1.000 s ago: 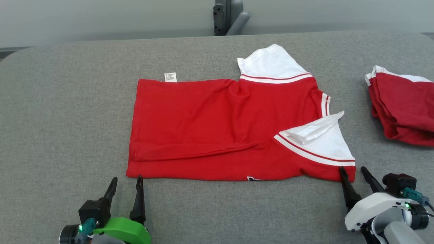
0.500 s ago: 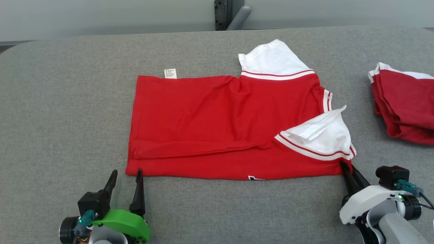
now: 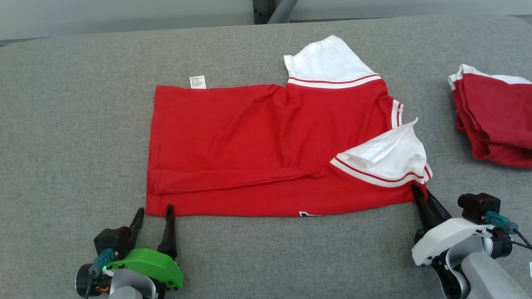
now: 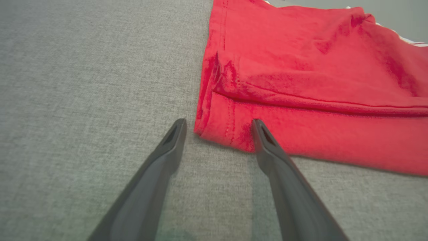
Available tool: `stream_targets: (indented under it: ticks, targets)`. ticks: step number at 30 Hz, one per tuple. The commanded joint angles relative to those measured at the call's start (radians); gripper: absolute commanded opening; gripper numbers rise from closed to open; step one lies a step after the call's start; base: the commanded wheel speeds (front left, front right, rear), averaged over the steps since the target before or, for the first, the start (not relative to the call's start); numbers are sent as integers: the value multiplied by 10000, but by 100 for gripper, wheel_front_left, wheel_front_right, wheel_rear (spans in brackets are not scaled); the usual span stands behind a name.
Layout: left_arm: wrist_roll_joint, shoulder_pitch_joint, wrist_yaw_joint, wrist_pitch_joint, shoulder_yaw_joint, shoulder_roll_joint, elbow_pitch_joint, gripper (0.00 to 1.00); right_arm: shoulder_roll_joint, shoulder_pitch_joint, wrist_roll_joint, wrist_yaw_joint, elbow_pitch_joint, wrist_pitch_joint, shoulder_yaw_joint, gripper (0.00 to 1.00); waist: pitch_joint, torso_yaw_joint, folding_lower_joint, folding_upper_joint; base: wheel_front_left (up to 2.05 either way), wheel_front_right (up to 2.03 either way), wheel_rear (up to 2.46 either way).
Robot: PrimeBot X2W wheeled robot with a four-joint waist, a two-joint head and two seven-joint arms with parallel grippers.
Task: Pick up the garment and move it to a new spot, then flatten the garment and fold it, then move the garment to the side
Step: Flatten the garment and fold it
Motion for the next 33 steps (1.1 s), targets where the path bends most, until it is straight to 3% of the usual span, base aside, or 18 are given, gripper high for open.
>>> stream_targets:
  ticks: [1,2,3,4,5,11,15,24,33]
  targets:
    - [-47,-144,-39,-24,-68,29,77,100,-68,-45,68,-16,-51,-3,5,0,60,-15,0,86,0,0,0]
    - [-127,-160,-60,-6,-106,29,141,100,-75,-42,65,-16,-63,-3,-4,0,86,-15,0,86,0,0,0]
    - [-143,-170,-82,-4,-159,27,195,87,-80,-38,72,-16,-73,-3,-8,0,107,-12,0,86,0,0,0]
    - [-205,-179,-96,-3,-222,23,249,22,-83,-34,88,-16,-81,-3,-13,0,126,-9,0,86,0,0,0]
    - [-253,-201,-117,-3,-288,19,228,0,-85,-37,103,-16,-78,-3,-19,0,148,-1,0,86,0,0,0]
    - [-270,90,-247,-13,-355,33,-1362,0,33,-137,277,-16,10,-3,-137,0,61,72,0,86,0,0,0]
    - [-410,462,-250,-13,-297,32,-1861,0,138,-102,463,-16,205,-3,-152,0,-703,90,0,86,0,0,0]
    - [-230,1577,-253,-13,61,35,-1649,0,317,374,865,-16,930,-3,79,0,-2750,-47,0,86,0,0,0]
    - [22,2900,-241,-13,336,39,-1188,0,-17,1522,1701,-18,1150,-5,605,0,-3581,-67,0,86,0,0,0]
